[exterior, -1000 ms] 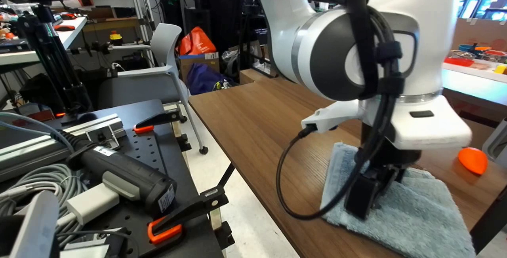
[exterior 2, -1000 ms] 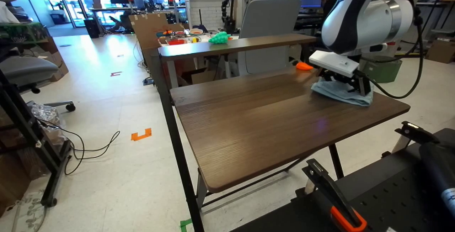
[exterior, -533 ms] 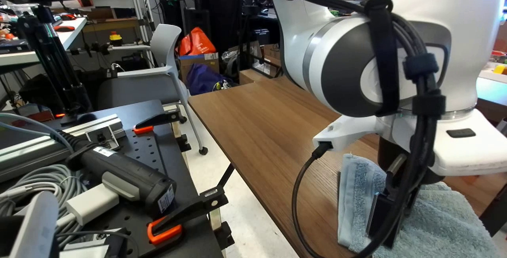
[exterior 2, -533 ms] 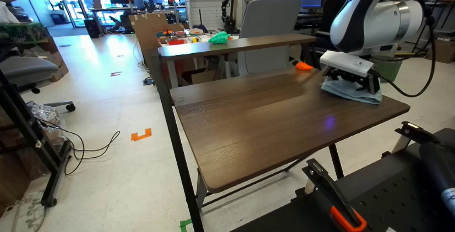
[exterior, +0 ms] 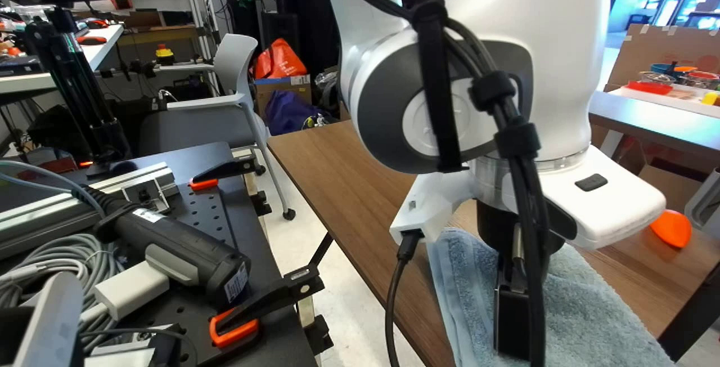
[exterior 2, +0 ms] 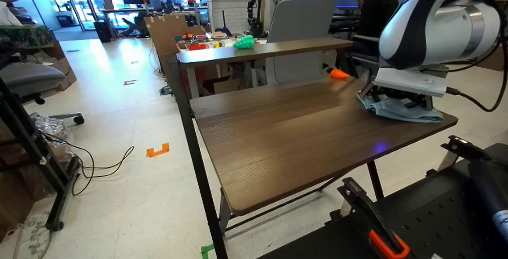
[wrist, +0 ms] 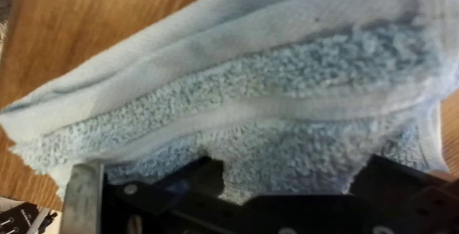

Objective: Use towel to wipe the table

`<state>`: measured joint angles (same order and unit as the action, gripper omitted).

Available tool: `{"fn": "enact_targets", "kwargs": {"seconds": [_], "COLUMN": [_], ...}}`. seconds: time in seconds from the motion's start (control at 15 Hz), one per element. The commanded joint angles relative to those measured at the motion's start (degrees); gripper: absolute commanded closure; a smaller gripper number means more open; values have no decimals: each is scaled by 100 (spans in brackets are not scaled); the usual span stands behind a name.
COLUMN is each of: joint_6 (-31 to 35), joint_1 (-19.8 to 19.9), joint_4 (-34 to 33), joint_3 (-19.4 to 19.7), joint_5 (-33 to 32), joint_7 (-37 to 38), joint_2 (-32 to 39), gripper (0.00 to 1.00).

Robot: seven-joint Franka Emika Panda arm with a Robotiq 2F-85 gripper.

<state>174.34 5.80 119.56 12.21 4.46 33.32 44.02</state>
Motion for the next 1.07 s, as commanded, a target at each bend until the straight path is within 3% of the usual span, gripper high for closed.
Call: {"fn": "enact_targets", "kwargs": {"seconds": [0.0,0.27,0.53,0.8,1.0], "joint_6": [247,-567,-1462,-2475,-3042], "joint_1": [-530,-1203,-1436,-1072,-583], "joint_4": [285,-339,-1364,-2597,-3376], "joint_3": [51,189,54,-159,-285], "joint_5": [661,1491,1707,1648,1667], "joint_7": [53,913,2188,3299,3828], "joint_2": [503,535,751,1039,1408], "gripper": [0,0,0,0,0]}}
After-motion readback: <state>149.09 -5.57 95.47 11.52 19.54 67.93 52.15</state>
